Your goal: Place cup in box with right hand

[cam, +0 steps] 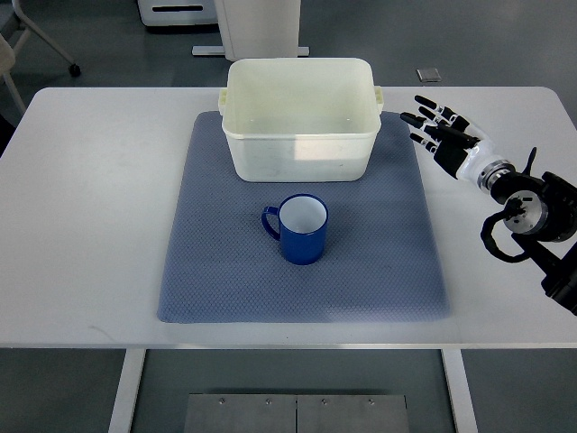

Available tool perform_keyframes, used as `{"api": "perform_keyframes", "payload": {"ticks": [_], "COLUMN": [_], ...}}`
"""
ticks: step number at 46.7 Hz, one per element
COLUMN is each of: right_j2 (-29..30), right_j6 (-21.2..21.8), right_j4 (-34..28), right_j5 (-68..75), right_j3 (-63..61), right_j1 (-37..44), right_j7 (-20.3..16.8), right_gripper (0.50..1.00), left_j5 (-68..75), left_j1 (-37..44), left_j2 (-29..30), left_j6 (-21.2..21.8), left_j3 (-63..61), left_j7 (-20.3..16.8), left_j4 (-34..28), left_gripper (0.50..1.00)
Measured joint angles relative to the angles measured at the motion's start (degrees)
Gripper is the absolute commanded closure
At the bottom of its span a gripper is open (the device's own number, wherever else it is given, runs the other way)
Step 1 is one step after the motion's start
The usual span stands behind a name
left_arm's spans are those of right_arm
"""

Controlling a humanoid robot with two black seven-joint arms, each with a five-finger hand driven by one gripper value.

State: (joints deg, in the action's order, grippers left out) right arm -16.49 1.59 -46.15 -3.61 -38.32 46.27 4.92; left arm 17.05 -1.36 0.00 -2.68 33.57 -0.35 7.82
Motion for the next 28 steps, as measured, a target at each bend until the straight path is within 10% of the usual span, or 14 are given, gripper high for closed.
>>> {"api": "perform_keyframes", "payload": {"ticks": [28], "right_j2": [-0.22], "right_j6": [-0.01], "right_j4": [0.09], "right_j5": [0.0], "right_j3": [-0.33], "right_j1": [0.15], "right_j7": [0.0], "right_gripper": [0.5], "left_j5": [0.0], "left_j1": [0.09], "left_j2": [0.0], "left_j6": [0.23], "left_j3": [0.01], "left_j7": [0.01], "left_j4": [0.0], "left_gripper": [0.5]}}
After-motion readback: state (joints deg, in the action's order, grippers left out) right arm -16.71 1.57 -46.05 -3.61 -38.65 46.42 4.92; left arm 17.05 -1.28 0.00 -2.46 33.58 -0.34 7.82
